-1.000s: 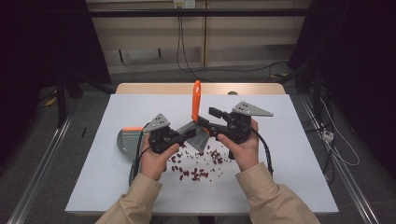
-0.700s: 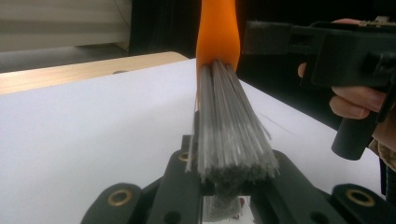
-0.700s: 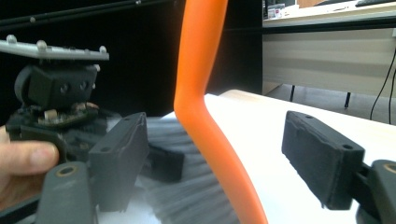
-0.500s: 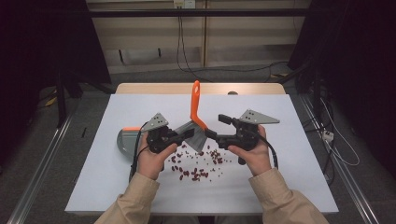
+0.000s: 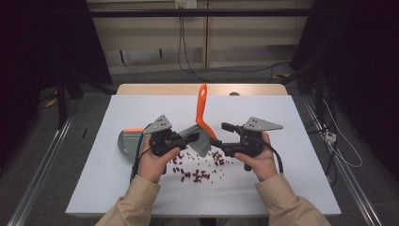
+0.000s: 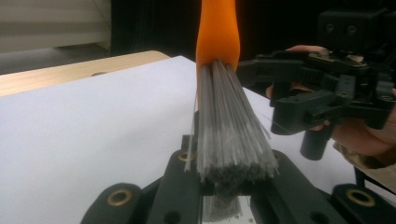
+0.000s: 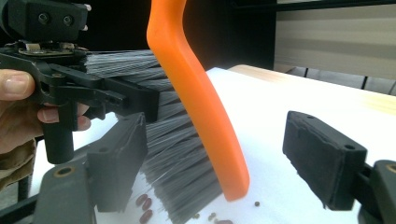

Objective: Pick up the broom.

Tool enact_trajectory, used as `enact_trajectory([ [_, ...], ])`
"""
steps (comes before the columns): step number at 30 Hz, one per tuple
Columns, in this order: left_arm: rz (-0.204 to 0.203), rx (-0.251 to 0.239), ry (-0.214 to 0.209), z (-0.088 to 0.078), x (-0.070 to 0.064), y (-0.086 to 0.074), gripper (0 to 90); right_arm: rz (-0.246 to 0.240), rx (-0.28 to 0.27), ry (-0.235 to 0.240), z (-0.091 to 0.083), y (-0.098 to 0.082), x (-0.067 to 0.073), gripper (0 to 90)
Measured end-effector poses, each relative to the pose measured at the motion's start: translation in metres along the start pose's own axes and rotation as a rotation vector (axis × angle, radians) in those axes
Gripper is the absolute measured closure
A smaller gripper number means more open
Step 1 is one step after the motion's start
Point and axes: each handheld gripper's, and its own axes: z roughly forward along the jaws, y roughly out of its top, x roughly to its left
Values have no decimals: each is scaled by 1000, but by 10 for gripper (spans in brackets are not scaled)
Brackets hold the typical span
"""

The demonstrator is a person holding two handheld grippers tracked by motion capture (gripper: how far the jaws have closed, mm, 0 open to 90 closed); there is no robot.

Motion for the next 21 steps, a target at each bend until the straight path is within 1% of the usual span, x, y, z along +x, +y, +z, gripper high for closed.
enact_trajectory([
  [2,1,4,-11,1,-1,0,850,2,8,6,1,-1,-1,245],
  [6,11,13,-28,3,-3,-1,850,16,8,34,3,-1,-5,300],
  [8,11,12,-35,4,-3,-1,850,26,15,56,3,-2,-9,329],
  [10,10,10,-43,4,-4,-1,850,33,17,58,3,-3,-12,355],
  [12,8,8,-52,5,-4,-1,849,44,19,75,4,-3,-14,365],
  [16,16,8,-62,6,-4,-1,850,46,27,95,5,-4,-15,382],
  [21,20,9,-69,6,-4,-1,849,44,47,111,6,-5,-15,388],
])
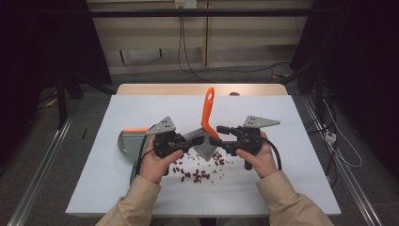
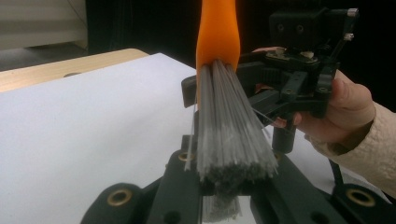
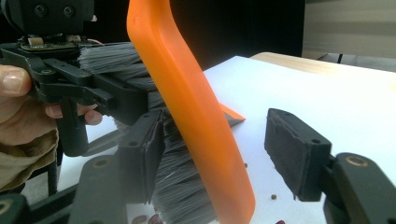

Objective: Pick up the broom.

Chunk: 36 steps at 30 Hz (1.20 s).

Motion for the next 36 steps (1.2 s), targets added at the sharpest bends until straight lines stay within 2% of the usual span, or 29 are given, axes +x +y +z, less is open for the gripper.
enact_trajectory([
  [5,7,-4,-10,0,0,1,850,-7,22,18,1,-1,2,414],
  [7,6,-4,-15,0,0,1,849,-41,15,11,1,-1,3,443],
  [20,10,-13,-35,0,1,0,850,-2,22,72,1,-1,3,498],
  [28,7,-20,-25,-2,6,0,845,-36,73,110,-2,-2,4,662],
  [32,13,-30,-23,-2,6,0,827,-8,72,127,-7,1,4,695],
  [36,11,-34,-21,-1,7,0,784,13,82,111,-9,3,6,698],
])
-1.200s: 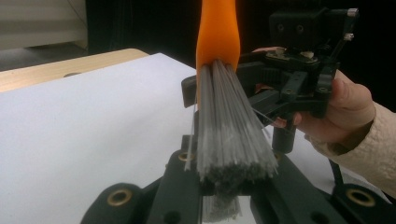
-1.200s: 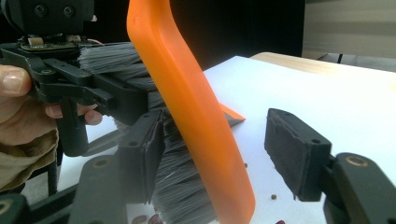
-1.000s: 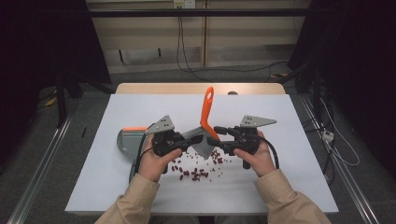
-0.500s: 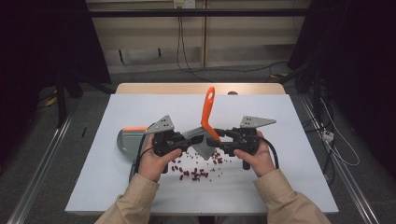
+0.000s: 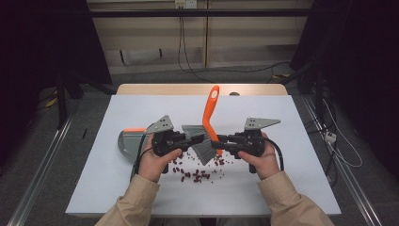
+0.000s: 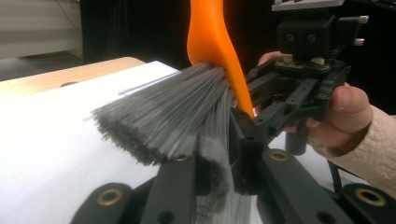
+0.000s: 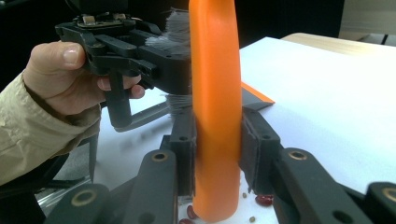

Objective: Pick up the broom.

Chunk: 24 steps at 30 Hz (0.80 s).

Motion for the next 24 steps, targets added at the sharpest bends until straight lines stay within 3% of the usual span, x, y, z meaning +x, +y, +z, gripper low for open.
enact_trajectory([
  [2,6,3,10,-1,0,0,756,12,-2,-3,0,1,1,700],
  [5,-2,9,44,-2,2,1,643,23,-5,-11,-2,3,1,701],
  [7,-1,16,75,-3,4,1,513,20,-6,-33,-5,5,1,702],
  [11,-4,35,118,-7,6,2,370,32,-10,-93,-14,7,-5,702],
  [17,17,46,145,-9,8,3,273,-15,40,-230,-30,11,-9,702],
  [24,34,51,171,-14,11,3,204,-31,88,-307,-42,10,-16,702],
])
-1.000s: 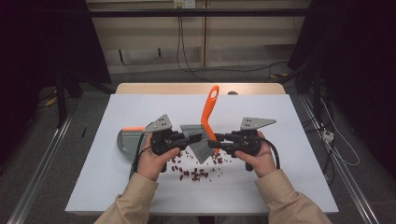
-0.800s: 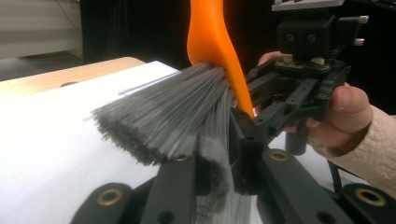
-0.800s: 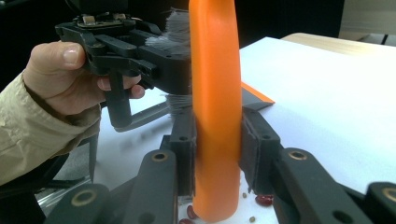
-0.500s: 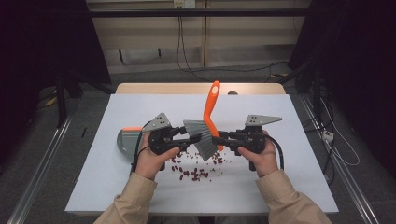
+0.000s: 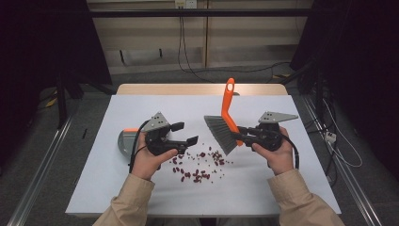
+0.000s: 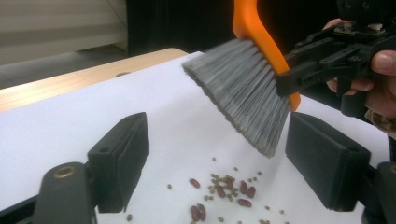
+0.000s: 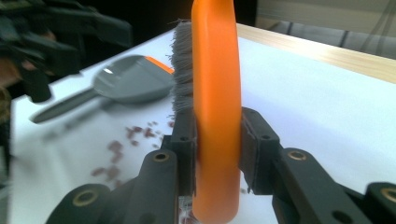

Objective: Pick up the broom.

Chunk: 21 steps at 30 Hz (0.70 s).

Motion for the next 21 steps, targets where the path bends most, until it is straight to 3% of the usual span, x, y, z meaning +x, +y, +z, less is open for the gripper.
enact_trajectory([
  [6,8,-4,30,-7,3,0,180,-7,42,-62,-6,-4,-8,702],
  [21,13,-1,54,-21,13,-5,162,-33,155,-194,-16,-13,-26,702],
])
